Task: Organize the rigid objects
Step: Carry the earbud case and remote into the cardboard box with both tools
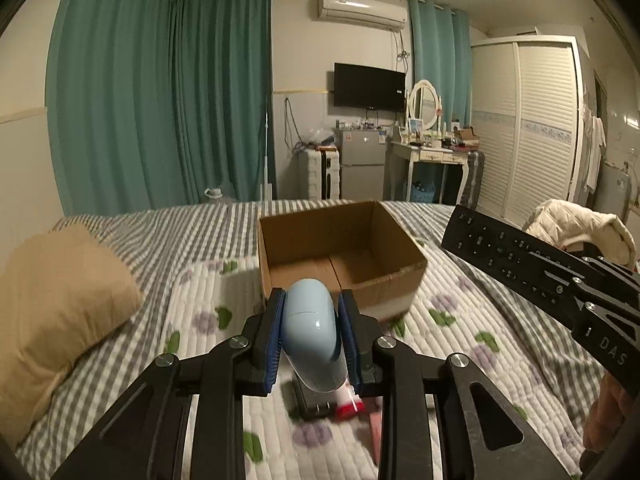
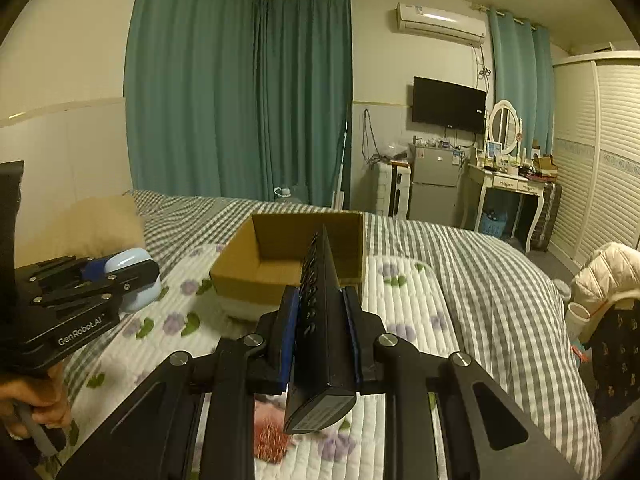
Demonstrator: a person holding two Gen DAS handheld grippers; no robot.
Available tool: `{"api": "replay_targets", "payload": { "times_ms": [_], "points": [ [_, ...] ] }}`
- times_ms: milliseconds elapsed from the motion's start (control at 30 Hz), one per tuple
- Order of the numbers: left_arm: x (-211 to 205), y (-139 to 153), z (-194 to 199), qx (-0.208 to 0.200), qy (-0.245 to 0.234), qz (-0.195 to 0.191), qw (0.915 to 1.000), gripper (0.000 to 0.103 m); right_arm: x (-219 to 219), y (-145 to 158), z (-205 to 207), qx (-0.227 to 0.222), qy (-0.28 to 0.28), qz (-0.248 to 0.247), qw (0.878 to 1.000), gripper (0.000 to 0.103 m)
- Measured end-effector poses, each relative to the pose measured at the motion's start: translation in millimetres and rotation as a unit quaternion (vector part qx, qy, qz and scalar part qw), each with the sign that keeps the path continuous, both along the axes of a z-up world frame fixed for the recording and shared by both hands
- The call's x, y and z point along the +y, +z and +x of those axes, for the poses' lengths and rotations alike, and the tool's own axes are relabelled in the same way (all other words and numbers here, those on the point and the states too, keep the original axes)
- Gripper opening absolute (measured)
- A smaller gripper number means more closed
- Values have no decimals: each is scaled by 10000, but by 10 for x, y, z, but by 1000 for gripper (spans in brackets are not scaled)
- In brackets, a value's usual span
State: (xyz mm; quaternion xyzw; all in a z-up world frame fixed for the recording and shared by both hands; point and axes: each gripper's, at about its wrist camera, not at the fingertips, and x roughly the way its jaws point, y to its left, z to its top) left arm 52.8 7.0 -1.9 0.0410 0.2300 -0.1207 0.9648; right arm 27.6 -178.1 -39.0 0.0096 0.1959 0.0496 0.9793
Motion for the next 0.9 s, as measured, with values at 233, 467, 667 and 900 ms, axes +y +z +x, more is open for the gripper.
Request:
{"api": "replay_targets", "payload": {
  "times_ms": [233,467,667,900],
  "points": [
    [-70,39,488,-45,-32,-118,9999,27,-28,108,415,-59,53,-10,10000,21],
    [-209,-34,984,-67,-125,-81,9999,27,33,61,943,-7,170,-64,9998,21],
    [-329,-147,1425,16,-217,69,9997,27,156,-137,1457,324,284,-233,9988,21],
    [-477,-475,1979,526,-269,235,9980,27,177,-442,2007,772,316,-320,9960,21]
  ]
}}
